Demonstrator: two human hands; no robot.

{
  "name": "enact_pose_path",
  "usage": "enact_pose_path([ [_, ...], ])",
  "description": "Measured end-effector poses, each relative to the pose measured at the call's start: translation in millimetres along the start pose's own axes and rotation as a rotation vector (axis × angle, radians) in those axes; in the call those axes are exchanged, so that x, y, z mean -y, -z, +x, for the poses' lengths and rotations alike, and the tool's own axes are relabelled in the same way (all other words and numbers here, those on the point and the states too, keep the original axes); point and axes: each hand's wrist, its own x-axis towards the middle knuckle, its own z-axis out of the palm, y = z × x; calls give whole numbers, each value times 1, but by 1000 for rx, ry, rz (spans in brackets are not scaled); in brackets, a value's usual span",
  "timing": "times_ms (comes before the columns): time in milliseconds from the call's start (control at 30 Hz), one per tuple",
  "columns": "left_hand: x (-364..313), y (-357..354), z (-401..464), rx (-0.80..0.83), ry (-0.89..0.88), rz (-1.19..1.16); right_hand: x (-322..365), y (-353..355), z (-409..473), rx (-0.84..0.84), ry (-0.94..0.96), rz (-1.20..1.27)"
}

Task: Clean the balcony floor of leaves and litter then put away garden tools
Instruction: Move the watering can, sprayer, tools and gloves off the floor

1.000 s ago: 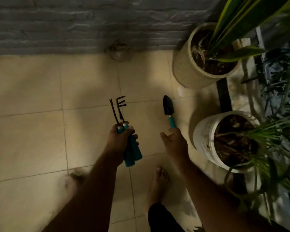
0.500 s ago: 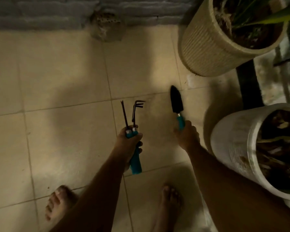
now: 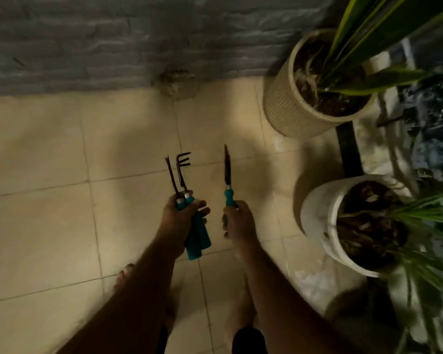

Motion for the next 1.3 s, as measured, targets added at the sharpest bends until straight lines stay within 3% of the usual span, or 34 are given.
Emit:
enact_pose_path([
  [133, -58, -16, -79, 20, -47, 41, 68, 6, -91, -9, 148, 52],
  [267, -118, -38, -173, 64, -90, 124, 132, 38, -181, -78, 301, -54],
  [567, -214, -102, -405, 209, -159, 312, 245, 150, -396, -141, 288, -90],
  [733, -229, -117, -461, 341, -215, 390, 254, 174, -464, -173, 279, 205],
  [867, -238, -121, -472, 499, -252, 496, 252, 169, -491, -301, 253, 469],
  [967, -243, -123, -487, 524, -252, 544, 255, 158, -520, -381, 251, 658],
  [1300, -204, -134, -579, 723, -228, 776, 215, 158, -611, -648, 294, 983],
])
